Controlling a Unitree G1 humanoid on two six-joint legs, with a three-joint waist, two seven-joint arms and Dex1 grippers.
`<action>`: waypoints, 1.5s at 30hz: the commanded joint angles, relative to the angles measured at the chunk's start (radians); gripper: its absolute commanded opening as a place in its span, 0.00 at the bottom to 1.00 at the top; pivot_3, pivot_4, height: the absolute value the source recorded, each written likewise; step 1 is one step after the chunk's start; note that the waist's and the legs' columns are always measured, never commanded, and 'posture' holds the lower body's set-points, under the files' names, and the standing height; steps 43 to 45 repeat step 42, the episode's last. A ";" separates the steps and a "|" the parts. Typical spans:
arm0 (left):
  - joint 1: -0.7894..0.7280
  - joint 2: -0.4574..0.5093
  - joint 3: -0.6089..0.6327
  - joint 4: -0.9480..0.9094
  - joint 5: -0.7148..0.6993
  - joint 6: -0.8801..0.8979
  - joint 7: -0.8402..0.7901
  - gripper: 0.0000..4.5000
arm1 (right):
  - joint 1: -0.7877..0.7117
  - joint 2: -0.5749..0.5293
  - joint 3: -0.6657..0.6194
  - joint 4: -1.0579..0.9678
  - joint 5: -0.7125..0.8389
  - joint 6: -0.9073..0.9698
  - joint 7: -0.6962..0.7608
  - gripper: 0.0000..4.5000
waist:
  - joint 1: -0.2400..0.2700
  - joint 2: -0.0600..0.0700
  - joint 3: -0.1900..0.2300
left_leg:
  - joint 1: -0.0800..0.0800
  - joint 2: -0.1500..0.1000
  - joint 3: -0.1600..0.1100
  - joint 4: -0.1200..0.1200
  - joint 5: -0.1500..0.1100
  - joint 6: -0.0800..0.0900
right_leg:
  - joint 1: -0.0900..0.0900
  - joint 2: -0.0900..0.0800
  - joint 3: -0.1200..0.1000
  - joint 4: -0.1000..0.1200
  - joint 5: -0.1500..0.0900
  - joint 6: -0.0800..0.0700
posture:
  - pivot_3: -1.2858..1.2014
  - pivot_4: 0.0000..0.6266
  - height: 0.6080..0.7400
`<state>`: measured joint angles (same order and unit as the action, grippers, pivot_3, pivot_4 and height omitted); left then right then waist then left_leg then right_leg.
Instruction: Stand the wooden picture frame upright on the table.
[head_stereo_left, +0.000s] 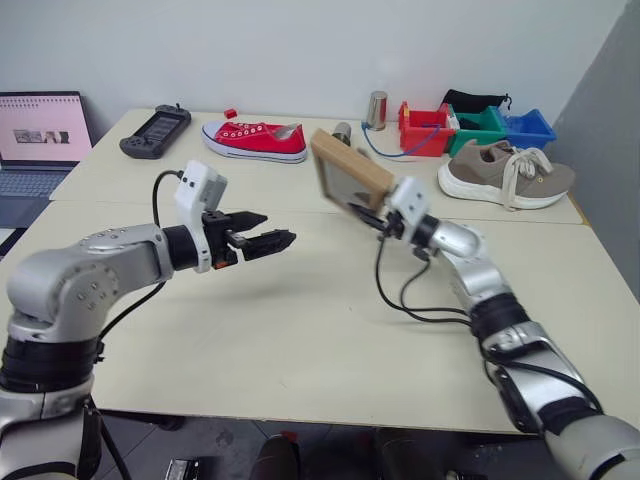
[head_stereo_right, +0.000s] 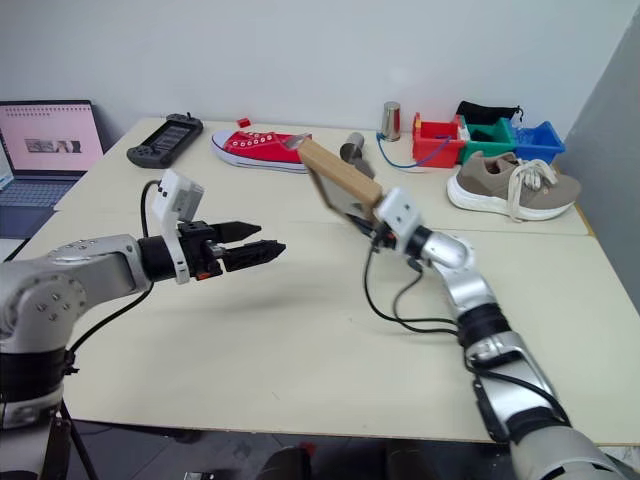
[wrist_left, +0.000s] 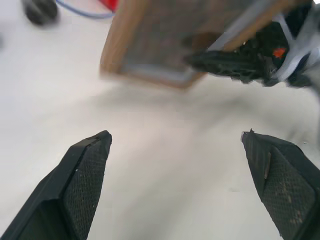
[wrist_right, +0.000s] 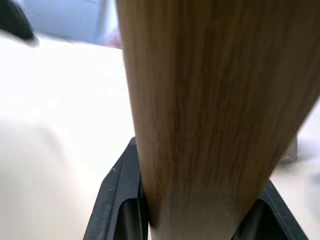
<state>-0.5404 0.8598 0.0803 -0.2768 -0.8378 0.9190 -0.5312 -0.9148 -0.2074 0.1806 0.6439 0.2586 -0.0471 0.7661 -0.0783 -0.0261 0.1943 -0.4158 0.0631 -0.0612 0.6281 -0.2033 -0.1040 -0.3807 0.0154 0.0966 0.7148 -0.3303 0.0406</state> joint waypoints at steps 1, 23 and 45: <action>-0.005 -0.033 0.061 -0.031 0.058 -0.074 0.031 0.99 | -0.075 0.021 -0.084 -0.020 0.112 0.181 0.082 0.30 | 0.013 0.000 0.000 | -0.001 -0.001 0.000 0.000 0.000 0.001 | -0.001 0.000 0.000 -0.001 0.000 0.000 | 0.52 0.24 1.00; 0.133 -0.071 0.107 -0.078 0.134 -0.087 0.009 1.00 | -0.122 0.108 -0.125 0.337 -0.023 0.230 0.162 0.61 | 0.015 0.000 0.000 | -0.004 0.001 0.002 -0.001 -0.003 0.004 | -0.005 0.000 0.000 0.000 0.000 0.000 | 0.52 0.24 1.00; 0.072 -0.046 0.149 0.112 0.194 -0.113 -0.103 1.00 | 0.478 -0.313 -0.199 -0.948 0.018 0.673 0.063 0.98 | 0.015 0.000 0.000 | -0.007 0.001 0.001 -0.001 -0.003 0.004 | -0.007 0.001 0.000 -0.001 0.000 0.001 | 0.52 0.24 1.00</action>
